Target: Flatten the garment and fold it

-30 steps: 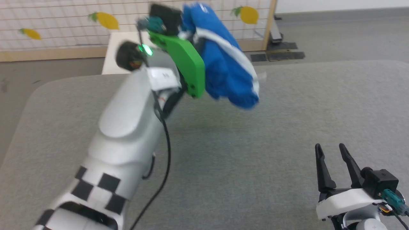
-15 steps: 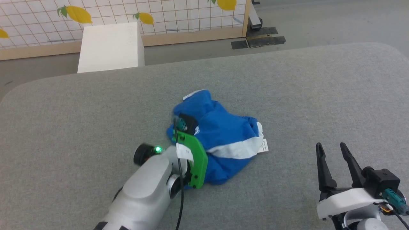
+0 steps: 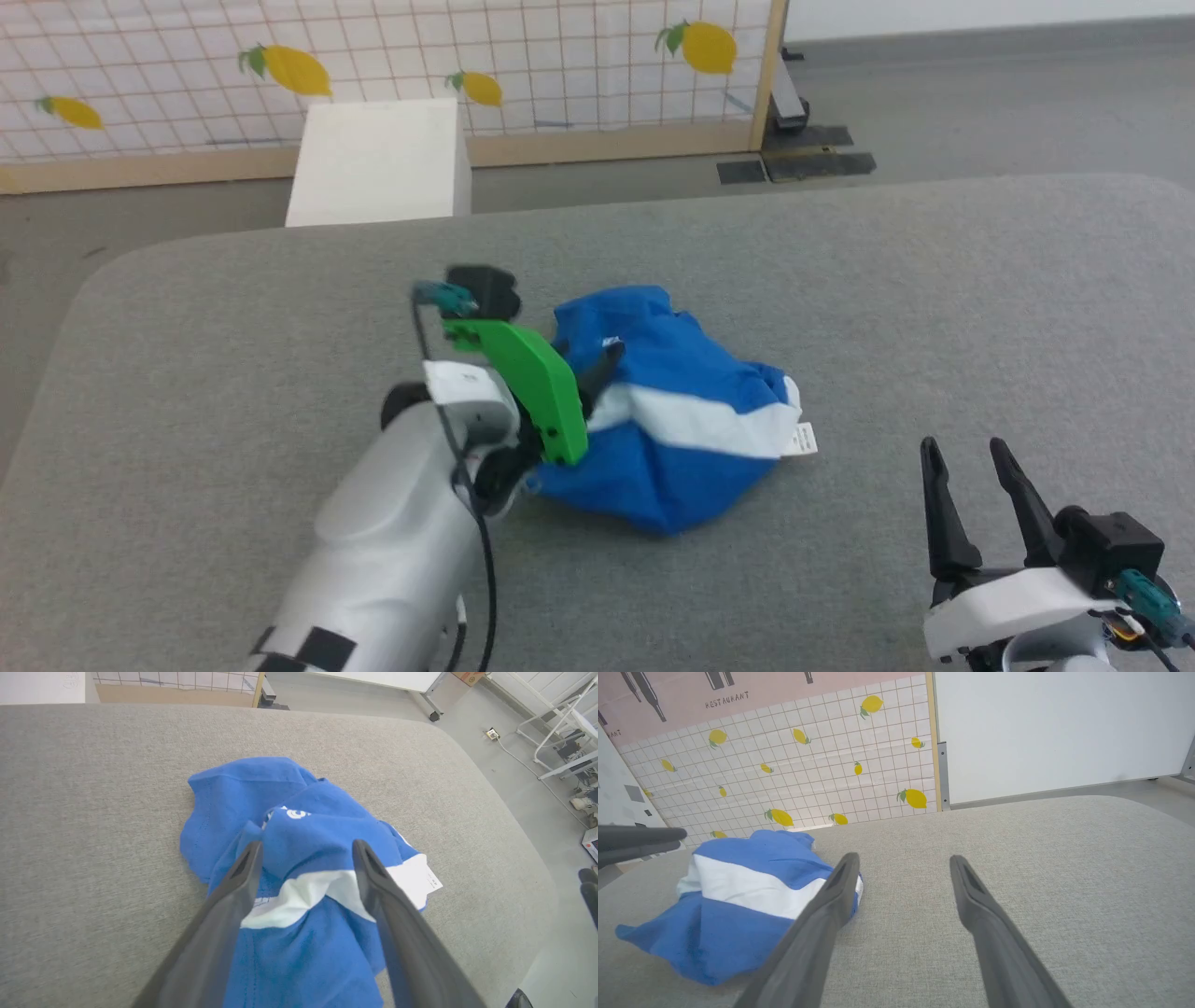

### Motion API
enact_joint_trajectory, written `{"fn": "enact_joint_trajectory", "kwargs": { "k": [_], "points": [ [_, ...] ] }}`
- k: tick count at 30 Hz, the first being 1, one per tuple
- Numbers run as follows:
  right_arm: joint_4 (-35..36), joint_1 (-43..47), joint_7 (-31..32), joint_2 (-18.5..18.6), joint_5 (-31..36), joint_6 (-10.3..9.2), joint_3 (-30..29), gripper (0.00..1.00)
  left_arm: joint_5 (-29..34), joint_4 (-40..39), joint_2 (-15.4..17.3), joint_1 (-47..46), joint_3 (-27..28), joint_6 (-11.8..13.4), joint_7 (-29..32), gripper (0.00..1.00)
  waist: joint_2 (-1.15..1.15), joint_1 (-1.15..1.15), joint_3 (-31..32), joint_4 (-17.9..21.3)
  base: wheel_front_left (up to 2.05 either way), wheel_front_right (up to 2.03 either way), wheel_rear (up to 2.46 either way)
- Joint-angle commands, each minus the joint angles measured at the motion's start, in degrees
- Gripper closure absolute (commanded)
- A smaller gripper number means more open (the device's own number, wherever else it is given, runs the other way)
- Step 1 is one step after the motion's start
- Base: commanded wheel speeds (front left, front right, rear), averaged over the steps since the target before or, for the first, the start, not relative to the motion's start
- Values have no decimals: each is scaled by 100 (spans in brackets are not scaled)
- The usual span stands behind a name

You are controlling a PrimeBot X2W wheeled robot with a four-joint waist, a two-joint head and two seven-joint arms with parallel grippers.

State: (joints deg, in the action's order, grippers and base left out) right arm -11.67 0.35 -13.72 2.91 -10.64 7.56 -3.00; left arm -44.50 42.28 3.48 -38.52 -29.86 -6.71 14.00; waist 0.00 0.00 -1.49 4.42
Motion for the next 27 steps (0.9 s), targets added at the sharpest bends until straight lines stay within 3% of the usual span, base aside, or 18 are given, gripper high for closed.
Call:
{"fn": "enact_joint_trajectory", "kwargs": {
  "k": [1, 8, 17, 27],
  "points": [
    [-6, 77, -49, -3, -33, -8, -4, 0, -54, -129, 109, -85, 116, 86, -100, 0, 0, 0, 166, -181, 0, 0, 0],
    [31, 99, -67, -3, -57, -8, -32, 0, -143, -990, 586, 178, 713, 345, -924, 0, 0, 0, 301, -387, 0, 0, 0],
    [170, 138, -64, -3, -51, -8, -59, 0, 588, -2076, 1399, 1369, 1153, 884, -2629, 0, 0, 0, 350, -500, 0, 0, 0],
    [182, 175, -49, -3, -36, -8, -83, 0, 1483, -2668, 1645, 2416, 969, 1254, -2883, 0, 0, 0, 370, -484, 0, 0, 0]
  ]
}}
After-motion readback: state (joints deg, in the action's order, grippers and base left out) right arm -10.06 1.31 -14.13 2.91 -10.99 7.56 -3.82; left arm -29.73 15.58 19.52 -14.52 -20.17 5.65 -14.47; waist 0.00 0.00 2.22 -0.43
